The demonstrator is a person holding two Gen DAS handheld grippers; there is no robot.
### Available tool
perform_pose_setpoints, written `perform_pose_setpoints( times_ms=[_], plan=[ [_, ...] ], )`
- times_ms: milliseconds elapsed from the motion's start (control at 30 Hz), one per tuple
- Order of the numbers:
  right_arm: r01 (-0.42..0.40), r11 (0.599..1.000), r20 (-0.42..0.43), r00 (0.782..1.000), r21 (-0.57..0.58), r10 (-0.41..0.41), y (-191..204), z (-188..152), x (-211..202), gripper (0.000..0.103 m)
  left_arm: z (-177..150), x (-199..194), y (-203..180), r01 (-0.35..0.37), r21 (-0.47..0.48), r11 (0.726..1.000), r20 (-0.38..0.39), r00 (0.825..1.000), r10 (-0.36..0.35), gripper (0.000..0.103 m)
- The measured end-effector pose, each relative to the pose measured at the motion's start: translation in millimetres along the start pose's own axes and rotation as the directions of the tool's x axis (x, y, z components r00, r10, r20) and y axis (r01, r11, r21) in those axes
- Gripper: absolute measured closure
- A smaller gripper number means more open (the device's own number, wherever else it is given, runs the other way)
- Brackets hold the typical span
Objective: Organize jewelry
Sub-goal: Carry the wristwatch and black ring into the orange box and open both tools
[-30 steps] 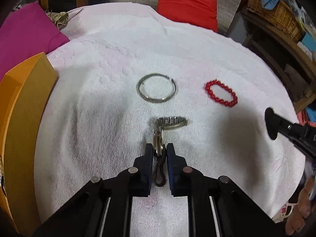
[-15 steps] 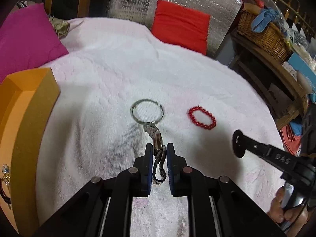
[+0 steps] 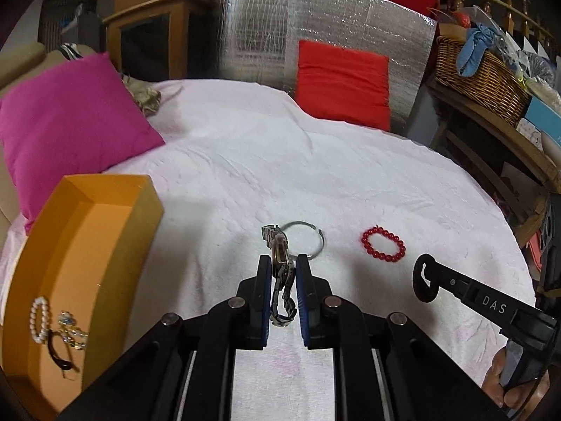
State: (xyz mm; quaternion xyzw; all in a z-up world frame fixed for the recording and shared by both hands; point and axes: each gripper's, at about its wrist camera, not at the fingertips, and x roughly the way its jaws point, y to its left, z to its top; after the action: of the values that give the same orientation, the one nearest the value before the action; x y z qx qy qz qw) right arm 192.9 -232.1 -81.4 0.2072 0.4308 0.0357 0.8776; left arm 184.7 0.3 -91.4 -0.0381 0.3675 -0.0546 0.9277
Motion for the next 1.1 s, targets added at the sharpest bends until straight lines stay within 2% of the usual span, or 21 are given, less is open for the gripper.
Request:
perform_pose_setpoints(
  times_ms=[600, 1100],
  plan=[
    [-0.028, 0.998, 0.039, 0.999, -0.052, 0.03, 27.2, -3.5, -19.5, 0.091, 4.5, -44.4, 4.5, -0.08, -0.002, 0.997, 0.079, 0.994, 0.08, 0.089],
    [-0.042, 0.992, 0.062, 0.997, -0.116, 0.049, 51.2, -10.8, -30.0, 0.091, 4.5, -83.8, 12.9, -0.113, -0.047, 0.992, 0.137, 0.983, 0.119, 0.089]
  ],
)
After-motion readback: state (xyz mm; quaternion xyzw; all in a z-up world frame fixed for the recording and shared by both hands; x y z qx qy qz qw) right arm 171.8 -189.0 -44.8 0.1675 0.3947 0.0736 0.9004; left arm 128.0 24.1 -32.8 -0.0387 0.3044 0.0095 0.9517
